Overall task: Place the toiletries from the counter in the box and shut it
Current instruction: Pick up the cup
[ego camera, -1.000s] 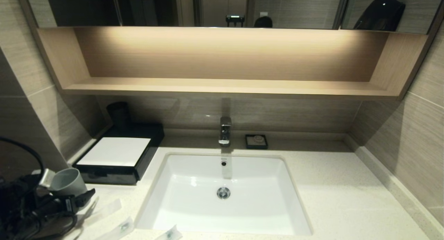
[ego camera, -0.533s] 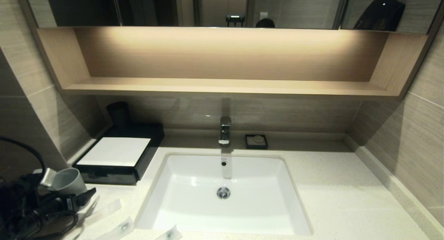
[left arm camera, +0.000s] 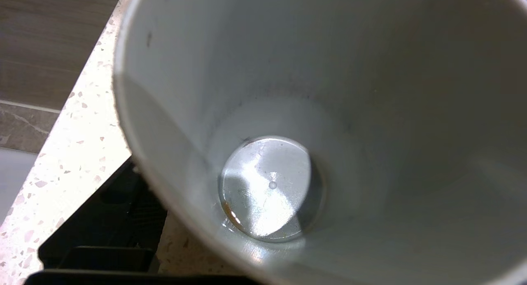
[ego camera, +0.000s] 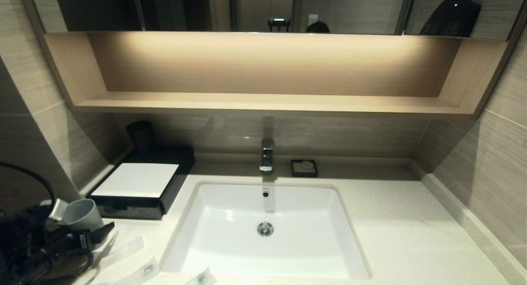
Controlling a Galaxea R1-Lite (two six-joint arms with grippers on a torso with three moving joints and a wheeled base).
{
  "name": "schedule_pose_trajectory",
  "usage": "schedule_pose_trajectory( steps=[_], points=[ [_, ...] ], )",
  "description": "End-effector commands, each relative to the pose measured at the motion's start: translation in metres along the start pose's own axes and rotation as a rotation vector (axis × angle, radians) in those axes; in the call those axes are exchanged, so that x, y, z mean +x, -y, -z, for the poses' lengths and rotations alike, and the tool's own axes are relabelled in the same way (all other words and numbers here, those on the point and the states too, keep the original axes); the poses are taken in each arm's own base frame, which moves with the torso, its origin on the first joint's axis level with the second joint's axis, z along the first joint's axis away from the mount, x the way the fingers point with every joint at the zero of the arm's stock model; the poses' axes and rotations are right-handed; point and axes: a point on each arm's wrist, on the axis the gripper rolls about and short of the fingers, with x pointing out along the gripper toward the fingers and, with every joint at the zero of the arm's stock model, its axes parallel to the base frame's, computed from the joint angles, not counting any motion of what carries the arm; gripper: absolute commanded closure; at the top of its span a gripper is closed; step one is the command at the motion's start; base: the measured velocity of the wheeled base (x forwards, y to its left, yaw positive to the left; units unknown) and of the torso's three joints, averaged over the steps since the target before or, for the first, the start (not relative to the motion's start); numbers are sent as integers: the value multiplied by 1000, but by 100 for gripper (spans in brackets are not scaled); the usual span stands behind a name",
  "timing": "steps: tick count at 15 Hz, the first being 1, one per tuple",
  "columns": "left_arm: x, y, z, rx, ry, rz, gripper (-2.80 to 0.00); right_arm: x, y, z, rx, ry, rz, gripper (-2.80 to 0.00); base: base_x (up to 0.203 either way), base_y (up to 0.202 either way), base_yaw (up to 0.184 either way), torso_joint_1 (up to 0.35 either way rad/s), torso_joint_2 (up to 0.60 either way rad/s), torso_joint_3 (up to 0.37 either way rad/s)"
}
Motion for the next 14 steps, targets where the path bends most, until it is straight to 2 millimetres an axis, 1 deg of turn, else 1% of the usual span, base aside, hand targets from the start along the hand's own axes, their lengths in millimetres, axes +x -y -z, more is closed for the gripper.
schedule_pose_trajectory(
  steps=[1,6,7,14],
  points=[
    [2,-1,-2,6,15,-2,-280,0,0,0,0,0,0,0,0,0,0,0,0,0],
    [0,0,-3,1,16,-1,-280,0,0,0,0,0,-1,0,0,0,0,0,0,0],
    [0,-1,-5,-8,24,-3,0,0,0,0,0,0,0,0,0,0,0,0,0,0],
    [-1,-1,-6,-13,31,-2,0,0,0,0,0,0,0,0,0,0,0,0,0,0]
  ],
)
